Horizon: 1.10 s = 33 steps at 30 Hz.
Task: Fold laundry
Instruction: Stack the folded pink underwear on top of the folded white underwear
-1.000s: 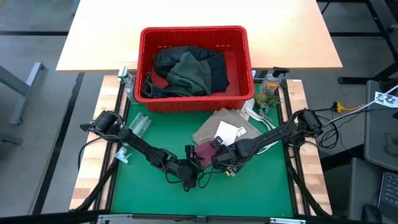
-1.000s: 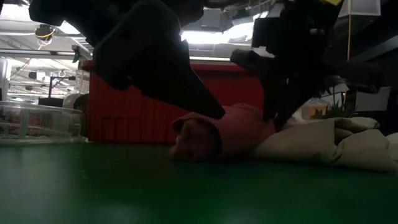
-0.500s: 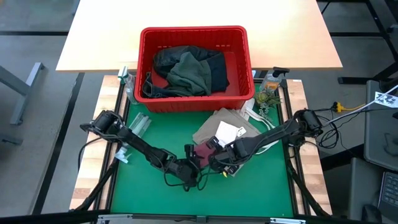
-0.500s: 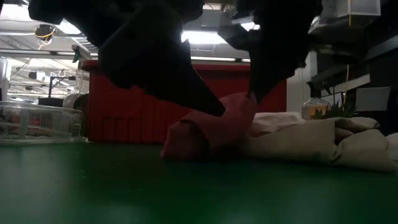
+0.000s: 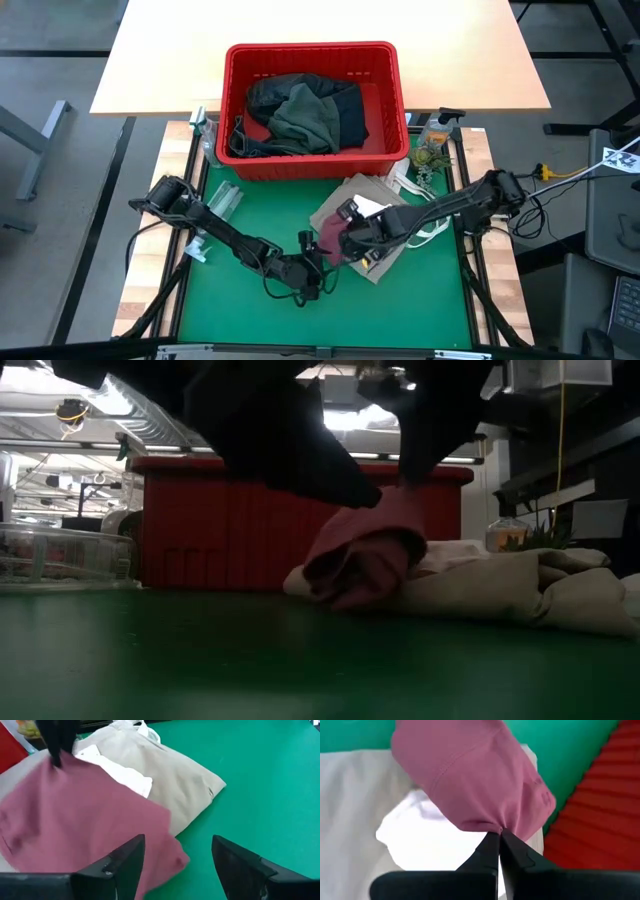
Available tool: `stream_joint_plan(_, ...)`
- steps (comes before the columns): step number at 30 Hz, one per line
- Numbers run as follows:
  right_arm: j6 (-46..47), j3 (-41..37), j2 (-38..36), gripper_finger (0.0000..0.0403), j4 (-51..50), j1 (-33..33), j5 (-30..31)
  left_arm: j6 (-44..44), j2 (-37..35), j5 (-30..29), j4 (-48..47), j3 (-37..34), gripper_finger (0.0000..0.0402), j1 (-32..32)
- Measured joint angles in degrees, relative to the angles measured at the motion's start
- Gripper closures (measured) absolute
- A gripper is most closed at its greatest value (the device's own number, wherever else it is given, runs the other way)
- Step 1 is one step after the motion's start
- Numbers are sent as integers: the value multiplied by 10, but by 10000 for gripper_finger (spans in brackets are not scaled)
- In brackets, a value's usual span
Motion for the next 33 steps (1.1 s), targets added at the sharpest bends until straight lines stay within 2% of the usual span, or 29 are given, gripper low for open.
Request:
stream_joint_plan(8,54,0,-49,401,-91,-42,-3,0,0,0,0,0,177,6)
stream_joint_plan(15,95,-4,-55,401,-176,-63,-3,0,0,0,0,0,177,19)
stream_joint_plan(23,95,-39,-54,399,-173,-62,-4,1,1,0,45,0,177,51)
stream_joint_plan(28,98,-40,-54,390,-172,-62,-4,1,1,8,96,0,177,82)
stream_joint_plan(33,96,-40,-54,375,-173,-62,-4,1,1,20,107,0,177,109)
